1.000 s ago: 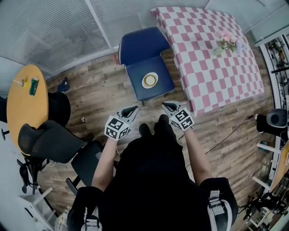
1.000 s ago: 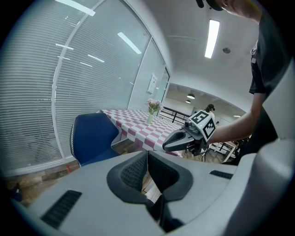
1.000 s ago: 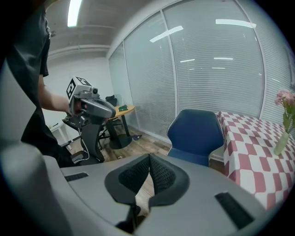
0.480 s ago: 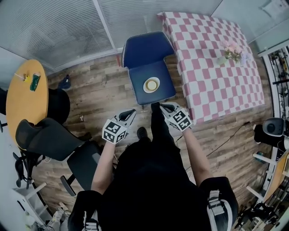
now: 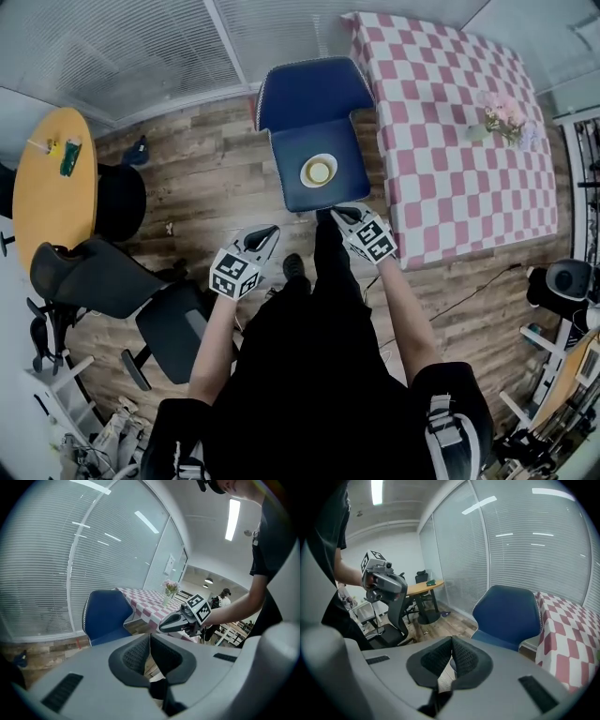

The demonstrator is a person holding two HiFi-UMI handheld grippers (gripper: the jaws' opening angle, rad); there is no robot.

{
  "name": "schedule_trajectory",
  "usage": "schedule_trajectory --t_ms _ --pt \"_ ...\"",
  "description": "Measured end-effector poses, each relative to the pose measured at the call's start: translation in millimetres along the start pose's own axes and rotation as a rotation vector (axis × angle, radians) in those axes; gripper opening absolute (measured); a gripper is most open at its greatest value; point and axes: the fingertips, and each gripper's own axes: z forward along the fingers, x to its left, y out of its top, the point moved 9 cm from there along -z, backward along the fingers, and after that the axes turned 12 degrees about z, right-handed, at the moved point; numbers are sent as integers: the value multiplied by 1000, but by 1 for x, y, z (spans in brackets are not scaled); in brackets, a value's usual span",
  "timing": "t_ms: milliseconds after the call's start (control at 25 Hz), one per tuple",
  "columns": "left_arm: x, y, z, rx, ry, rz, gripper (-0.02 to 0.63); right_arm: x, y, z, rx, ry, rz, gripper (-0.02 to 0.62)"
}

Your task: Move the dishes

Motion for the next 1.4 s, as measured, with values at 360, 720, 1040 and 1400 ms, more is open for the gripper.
schedule_trajectory --t_ms 360,720,1040,1400 --pt "28 8 38 12 27 -10 25 -45 -23 49 72 31 13 12" --pt "53 -10 75 55 19 -45 25 -87 -35 94 94 26 58 12" --pt "76 -24 99 62 40 -51 25 -116 -45 135 131 29 71 12" --pt "97 -45 127 75 46 -87 25 -144 -56 175 180 31 66 12"
